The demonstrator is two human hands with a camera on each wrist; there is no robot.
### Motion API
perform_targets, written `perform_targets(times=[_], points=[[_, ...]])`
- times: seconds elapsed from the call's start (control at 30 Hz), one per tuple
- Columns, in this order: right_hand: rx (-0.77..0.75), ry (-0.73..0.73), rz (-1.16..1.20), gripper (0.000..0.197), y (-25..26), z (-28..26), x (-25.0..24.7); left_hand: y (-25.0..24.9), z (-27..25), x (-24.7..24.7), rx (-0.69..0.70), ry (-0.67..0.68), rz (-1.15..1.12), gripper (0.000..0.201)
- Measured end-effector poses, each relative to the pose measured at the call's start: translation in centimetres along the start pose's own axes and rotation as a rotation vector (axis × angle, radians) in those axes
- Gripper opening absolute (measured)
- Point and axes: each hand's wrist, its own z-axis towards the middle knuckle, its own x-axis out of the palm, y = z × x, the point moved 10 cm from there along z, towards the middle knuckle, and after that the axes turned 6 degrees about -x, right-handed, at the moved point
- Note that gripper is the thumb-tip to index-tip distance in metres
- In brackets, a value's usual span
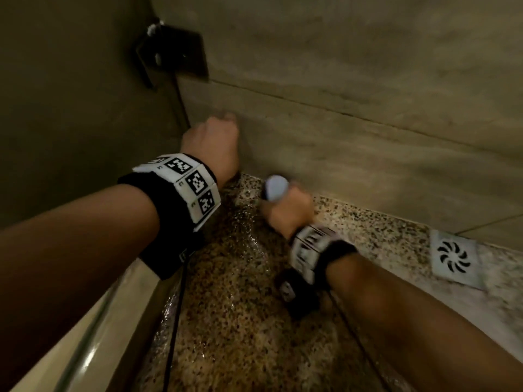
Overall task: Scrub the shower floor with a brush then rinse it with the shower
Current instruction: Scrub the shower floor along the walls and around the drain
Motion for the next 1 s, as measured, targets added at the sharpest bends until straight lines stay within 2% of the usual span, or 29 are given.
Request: perform_targets(times=[0.07,0.17,0.27,0.43,0.53,0.67,0.83,0.93,1.0], points=[[-0.120,0.074,0.016,0.058,5.6,1.3,3.1,0.8,-0.2,-0.6,-0.018,-0.024,-0.010,0.031],[-0.108,0.107,0.090,0.062,8.0,1.8,4.1,2.6,-0.5,-0.5,-0.067,-0.016,0.005,0.028],[-0.081,0.085,0.037,0.069,4.0,1.2,2.0,2.8,-1.0,-0.1,-0.073,0.013,0.041,0.027],[0.110,-0.086,-0.025,0.064,-7.2,-0.8,-4.1,0.4,-1.3,-0.5,-0.003,0.027,0.103,0.022],[0.182,-0.149,-0.031,0.064,-9.2,-1.6,-5.8,-0.6,-1.4,-0.6,0.035,0.024,0.134,0.027],[0.142,-0.081,-0.010,0.066,-6.5,-1.1,-3.8,-1.1,-1.8,1.0,0.112,0.041,0.184,0.024],[-0.062,0.062,-0.051,0.072,2.1,0.8,0.7,-0.1,-1.7,2.1,0.097,0.045,0.156,0.021],[-0.111,0.096,0.010,0.058,6.1,1.5,3.1,0.0,-1.4,2.4,0.083,0.041,0.130,0.028],[-0.123,0.084,0.007,0.052,6.4,1.9,3.3,-0.1,-1.4,3.0,0.069,0.053,0.121,0.031]])
